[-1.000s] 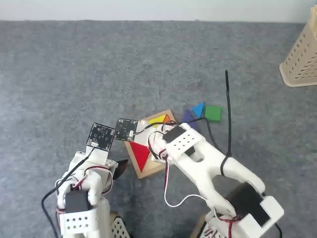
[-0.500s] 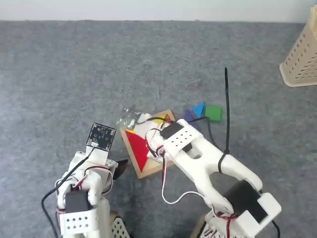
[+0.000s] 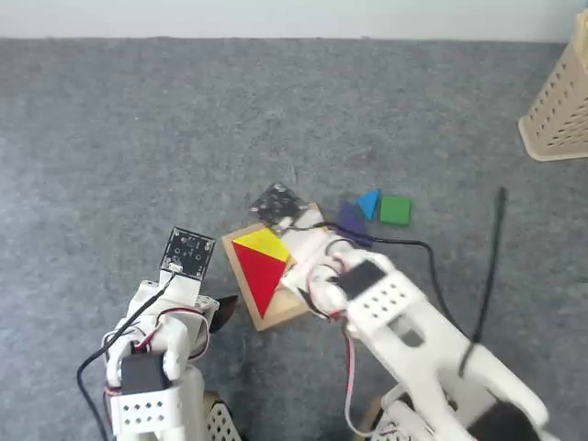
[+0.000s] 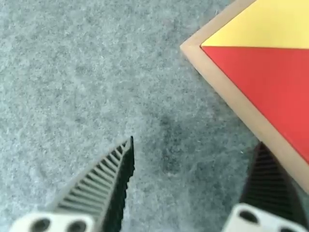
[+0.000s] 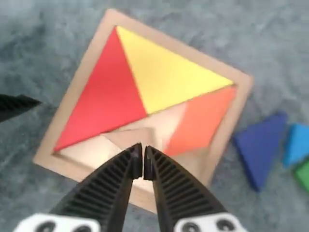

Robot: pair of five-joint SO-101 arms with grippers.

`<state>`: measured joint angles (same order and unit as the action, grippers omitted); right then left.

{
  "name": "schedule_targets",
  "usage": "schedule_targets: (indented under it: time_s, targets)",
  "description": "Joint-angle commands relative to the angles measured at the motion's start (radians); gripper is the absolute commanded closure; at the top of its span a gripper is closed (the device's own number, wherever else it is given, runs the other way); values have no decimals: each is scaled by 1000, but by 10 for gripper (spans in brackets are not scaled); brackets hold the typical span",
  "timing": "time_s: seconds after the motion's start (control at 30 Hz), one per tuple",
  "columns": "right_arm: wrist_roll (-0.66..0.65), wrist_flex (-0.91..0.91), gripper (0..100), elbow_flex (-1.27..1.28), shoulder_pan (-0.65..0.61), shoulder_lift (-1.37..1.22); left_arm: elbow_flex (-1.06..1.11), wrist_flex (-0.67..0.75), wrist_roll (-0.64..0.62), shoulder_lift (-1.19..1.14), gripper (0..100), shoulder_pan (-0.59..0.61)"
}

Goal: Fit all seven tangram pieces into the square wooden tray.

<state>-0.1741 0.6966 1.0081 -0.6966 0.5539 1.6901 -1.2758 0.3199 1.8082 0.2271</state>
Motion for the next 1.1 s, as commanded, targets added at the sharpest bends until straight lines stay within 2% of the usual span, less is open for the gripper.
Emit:
schedule_targets:
  time_s: [0.0, 0.23, 0.43, 0.63, 0.77, 0.9, 1.07]
  targets:
    - [9, -56, 989, -2, -25, 68, -5, 0, 5, 14, 647, -5]
    - [11, -213, 989, -11, -148, -148, -5, 0, 5, 14, 647, -5]
    - [12, -216, 991, -75, -119, -306, -5, 0, 5, 14, 647, -5]
    - [12, -216, 991, -75, -114, -315, -5, 0, 5, 14, 647, -5]
    - [-12, -147, 991, -75, -114, -312, -5, 0, 5, 14, 647, -5]
    - [-172, -35, 991, -72, -117, -274, -5, 0, 5, 14, 647, -5]
    - [-190, 39, 991, -49, -117, -173, -5, 0, 5, 14, 647, -5]
